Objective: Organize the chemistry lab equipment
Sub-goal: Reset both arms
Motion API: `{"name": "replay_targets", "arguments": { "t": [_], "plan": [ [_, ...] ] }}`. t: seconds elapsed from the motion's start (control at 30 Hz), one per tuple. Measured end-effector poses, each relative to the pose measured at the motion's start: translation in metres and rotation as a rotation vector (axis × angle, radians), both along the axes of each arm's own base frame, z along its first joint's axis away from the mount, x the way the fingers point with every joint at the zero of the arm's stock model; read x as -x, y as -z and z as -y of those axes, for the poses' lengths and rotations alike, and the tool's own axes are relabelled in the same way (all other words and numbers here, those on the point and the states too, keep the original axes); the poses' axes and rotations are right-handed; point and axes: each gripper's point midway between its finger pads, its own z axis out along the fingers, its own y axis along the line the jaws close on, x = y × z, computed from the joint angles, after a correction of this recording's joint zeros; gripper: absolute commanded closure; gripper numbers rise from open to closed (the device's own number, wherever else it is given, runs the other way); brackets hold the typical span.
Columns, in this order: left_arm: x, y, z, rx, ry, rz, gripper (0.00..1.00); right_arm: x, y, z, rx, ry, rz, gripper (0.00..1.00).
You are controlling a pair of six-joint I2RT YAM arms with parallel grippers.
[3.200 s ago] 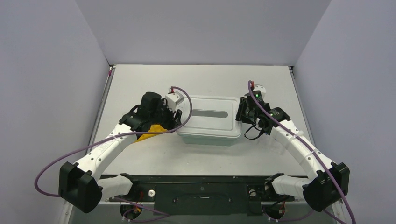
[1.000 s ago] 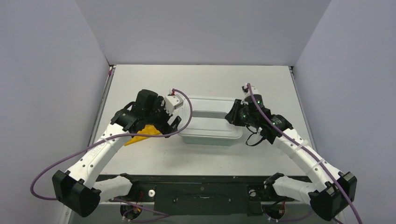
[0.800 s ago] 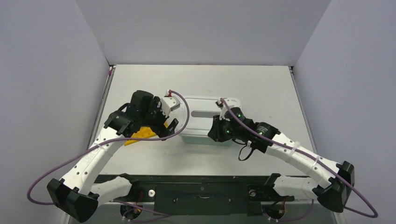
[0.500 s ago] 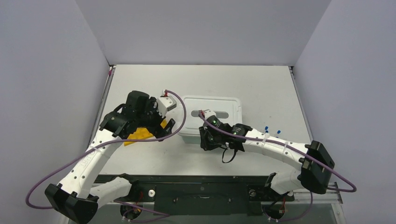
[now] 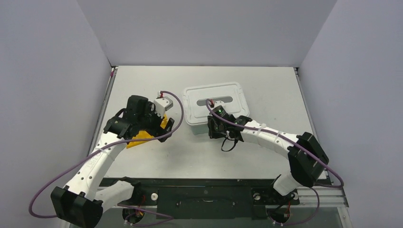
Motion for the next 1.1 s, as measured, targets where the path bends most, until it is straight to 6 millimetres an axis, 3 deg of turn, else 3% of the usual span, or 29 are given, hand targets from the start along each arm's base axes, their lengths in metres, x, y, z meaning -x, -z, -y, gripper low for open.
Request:
{"name": "replay_targets", "arguments": {
  "t": [0.13, 0.27, 0.4, 0.47, 0.6, 0.7, 0.73, 0.8, 0.83, 0.93, 1.03, 1.1],
  "plan": [
    [-0.022, 0.001, -0.007, 0.025, -0.077, 0.031, 0.03, -0.023, 0.001, -0.013, 0.0, 0.01, 0.002, 0.74],
    [-0.045, 0.001, -0.013, 0.058, -0.161, 0.065, 0.04, -0.034, -0.009, -0.031, -0.041, -0.011, 0.017, 0.62],
    [-0.066, 0.004, -0.018, 0.085, -0.244, 0.113, 0.03, -0.034, -0.037, -0.029, -0.099, -0.029, 0.07, 0.46],
    [-0.074, 0.006, -0.019, 0.093, -0.28, 0.133, 0.03, -0.034, -0.063, -0.012, -0.141, -0.008, 0.131, 0.45],
    [-0.095, 0.005, -0.027, 0.104, -0.373, 0.201, 0.03, -0.056, -0.134, 0.057, -0.218, 0.19, 0.347, 0.39],
    [-0.113, 0.003, -0.035, 0.115, -0.446, 0.298, 0.03, -0.08, -0.177, 0.147, -0.227, 0.492, 0.57, 0.34],
    [-0.118, 0.005, -0.038, 0.119, -0.469, 0.331, 0.03, -0.084, -0.18, 0.179, -0.21, 0.605, 0.631, 0.25],
    [-0.125, 0.014, -0.044, 0.113, -0.501, 0.369, 0.03, -0.087, -0.171, 0.233, -0.163, 0.793, 0.716, 0.2],
    [-0.127, 0.019, -0.045, 0.108, -0.509, 0.377, 0.03, -0.087, -0.16, 0.25, -0.133, 0.854, 0.727, 0.19],
    [-0.13, 0.046, -0.05, 0.082, -0.519, 0.392, 0.04, -0.085, -0.108, 0.299, 0.011, 0.995, 0.69, 0.18],
    [-0.127, 0.07, -0.053, 0.06, -0.518, 0.393, 0.03, -0.08, -0.067, 0.323, 0.119, 1.051, 0.613, 0.17],
    [-0.131, 0.071, -0.052, 0.078, -0.522, 0.426, 0.03, -0.079, -0.059, 0.334, 0.141, 1.079, 0.614, 0.17]
  ]
}}
